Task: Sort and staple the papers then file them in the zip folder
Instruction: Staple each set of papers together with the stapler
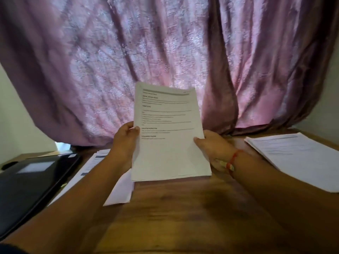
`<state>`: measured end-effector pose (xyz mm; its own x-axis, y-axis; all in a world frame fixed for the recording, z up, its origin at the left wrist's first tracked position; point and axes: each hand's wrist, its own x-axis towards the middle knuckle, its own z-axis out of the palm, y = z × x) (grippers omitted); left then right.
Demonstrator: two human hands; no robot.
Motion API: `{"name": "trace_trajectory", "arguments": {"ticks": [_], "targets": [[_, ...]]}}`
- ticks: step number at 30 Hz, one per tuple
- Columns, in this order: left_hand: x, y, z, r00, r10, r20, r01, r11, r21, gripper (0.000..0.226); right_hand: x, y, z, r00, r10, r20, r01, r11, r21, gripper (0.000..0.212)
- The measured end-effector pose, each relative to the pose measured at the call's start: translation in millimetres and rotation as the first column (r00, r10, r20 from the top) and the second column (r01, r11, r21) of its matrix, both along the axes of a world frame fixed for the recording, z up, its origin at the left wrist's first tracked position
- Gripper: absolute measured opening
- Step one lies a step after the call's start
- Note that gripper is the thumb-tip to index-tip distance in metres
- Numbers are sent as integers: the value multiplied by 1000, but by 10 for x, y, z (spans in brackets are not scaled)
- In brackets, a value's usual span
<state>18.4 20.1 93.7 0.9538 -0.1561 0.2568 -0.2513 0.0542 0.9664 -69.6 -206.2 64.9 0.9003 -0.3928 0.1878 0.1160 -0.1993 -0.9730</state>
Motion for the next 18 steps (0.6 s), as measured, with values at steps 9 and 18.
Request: {"name": "trace_trajectory", "arguments": {"ticks": [9,18], "targets": [[203,411,-335,962,-271,24,271,963,-1,34,387,361,-302,974,-22,226,55,988,-143,26],[186,309,-533,939,-342,40,342,940,5,42,145,263,-337,961,31,275,-34,999,5,19]]}}
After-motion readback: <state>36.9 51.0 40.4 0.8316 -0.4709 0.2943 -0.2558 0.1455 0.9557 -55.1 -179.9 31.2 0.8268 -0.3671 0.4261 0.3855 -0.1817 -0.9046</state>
